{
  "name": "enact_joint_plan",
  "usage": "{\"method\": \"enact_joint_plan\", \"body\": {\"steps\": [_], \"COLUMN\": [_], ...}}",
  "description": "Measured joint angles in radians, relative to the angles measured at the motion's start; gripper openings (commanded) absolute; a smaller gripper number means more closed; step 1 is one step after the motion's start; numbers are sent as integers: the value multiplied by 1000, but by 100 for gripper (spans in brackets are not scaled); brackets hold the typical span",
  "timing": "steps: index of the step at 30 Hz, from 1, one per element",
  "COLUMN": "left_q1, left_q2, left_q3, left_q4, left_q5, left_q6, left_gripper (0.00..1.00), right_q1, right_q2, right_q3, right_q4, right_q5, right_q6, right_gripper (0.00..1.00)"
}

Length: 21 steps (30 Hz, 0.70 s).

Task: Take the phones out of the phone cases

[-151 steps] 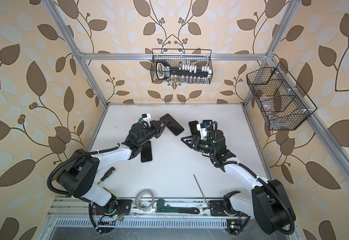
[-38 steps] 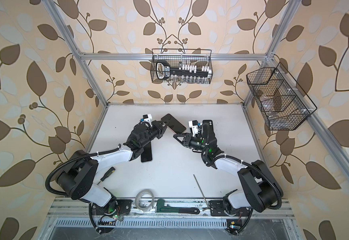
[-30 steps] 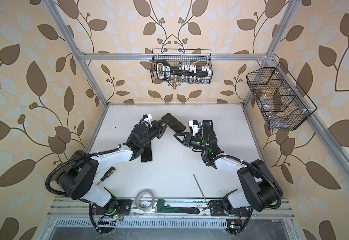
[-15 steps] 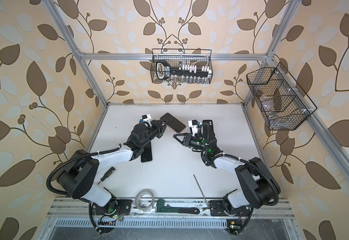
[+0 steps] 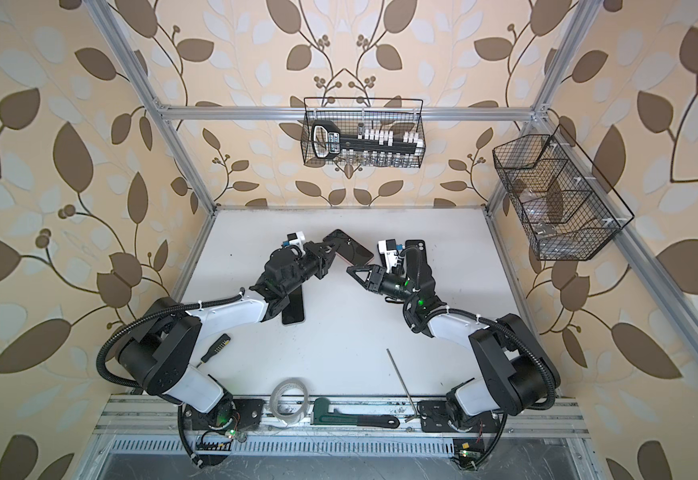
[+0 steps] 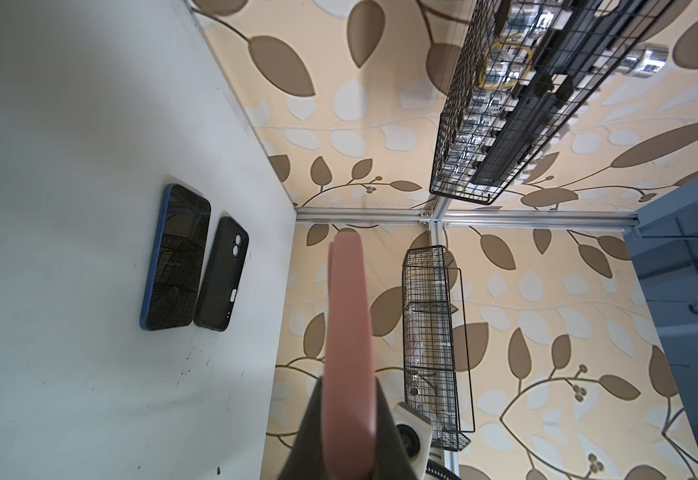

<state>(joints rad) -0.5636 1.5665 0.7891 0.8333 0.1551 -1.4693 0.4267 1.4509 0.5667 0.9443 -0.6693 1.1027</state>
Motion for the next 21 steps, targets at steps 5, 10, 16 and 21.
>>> {"method": "enact_joint_plan", "body": {"steps": [5, 10, 16, 21], "left_q1": [0, 0, 0, 0], "left_q2": [0, 0, 0, 0], "left_q3": [0, 0, 0, 0], "left_q4": [11, 16, 16, 12], "left_q5": [2, 2, 2, 2], "left_q6": [-3, -5, -5, -4], "left_gripper": [0, 0, 0, 0], "right_q1": [-8, -26, -29, -25], "right_q2": [-42, -49, -48, -31], "right_q3": [-3, -5, -5, -3], "right_q4": [-20, -30, -33, -25], "right_q5": [7, 11, 14, 15], "right_q6": [1, 12, 24, 32], "right_gripper": [38, 34, 31, 29]}}
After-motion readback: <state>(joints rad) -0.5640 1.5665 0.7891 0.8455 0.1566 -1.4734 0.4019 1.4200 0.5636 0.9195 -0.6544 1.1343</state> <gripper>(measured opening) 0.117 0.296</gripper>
